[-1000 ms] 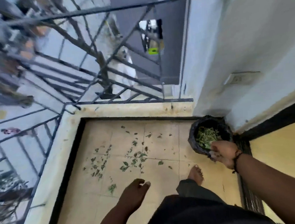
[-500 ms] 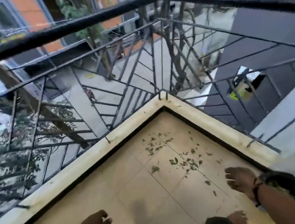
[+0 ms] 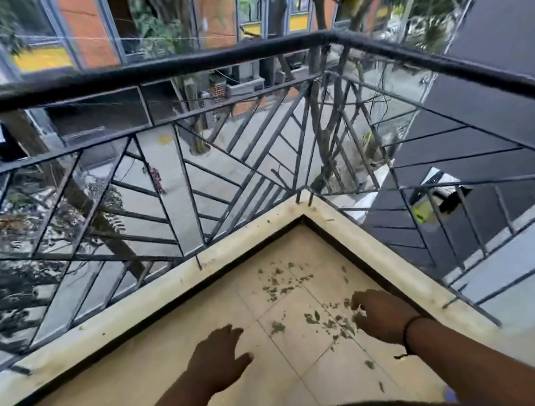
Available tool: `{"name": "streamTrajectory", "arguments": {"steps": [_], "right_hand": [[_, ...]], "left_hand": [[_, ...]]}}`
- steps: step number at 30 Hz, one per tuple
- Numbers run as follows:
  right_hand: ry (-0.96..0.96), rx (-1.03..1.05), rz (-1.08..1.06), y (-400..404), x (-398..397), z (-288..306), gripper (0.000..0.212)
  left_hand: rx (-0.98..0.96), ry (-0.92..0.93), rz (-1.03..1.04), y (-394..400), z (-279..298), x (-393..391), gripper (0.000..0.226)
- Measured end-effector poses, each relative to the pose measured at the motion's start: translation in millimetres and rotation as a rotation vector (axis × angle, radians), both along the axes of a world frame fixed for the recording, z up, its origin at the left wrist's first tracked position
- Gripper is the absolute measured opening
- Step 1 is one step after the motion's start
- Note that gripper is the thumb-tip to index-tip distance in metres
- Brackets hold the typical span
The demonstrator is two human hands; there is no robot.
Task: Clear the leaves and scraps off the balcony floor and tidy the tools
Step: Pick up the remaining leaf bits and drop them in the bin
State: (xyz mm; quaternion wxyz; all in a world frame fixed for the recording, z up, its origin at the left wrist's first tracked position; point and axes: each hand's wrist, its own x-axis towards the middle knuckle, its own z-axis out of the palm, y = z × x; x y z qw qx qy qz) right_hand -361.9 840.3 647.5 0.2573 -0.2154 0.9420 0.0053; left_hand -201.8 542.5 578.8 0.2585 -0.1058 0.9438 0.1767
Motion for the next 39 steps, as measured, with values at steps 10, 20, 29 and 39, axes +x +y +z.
{"name": "streamTrajectory", "arguments": {"steps": [10, 20, 29, 39], "right_hand": [[-0.048, 0.007, -0.032, -24.0, -52.3, -49.2, 0.044], [-0.068, 0.045, -0.115, -18.6, -119.2, -38.9, 0.051], [-0.054, 0.099, -0.351, -48.0, -133.0, -30.8, 0.053], [-0.126, 0.094, -0.672, -108.5, -88.0, -9.5, 0.055]], "left_hand": [[-0.149, 0.005, -0.112, -20.6, -1.1, -80.9, 0.085], [-0.213, -0.227, -0.082, -82.0, 16.1, -132.9, 0.090], [-0.164, -0.102, -0.308, -119.5, 21.4, -236.4, 0.094], [-0.226, -0.114, -0.697, -182.6, 18.8, -326.9, 0.106]]}}
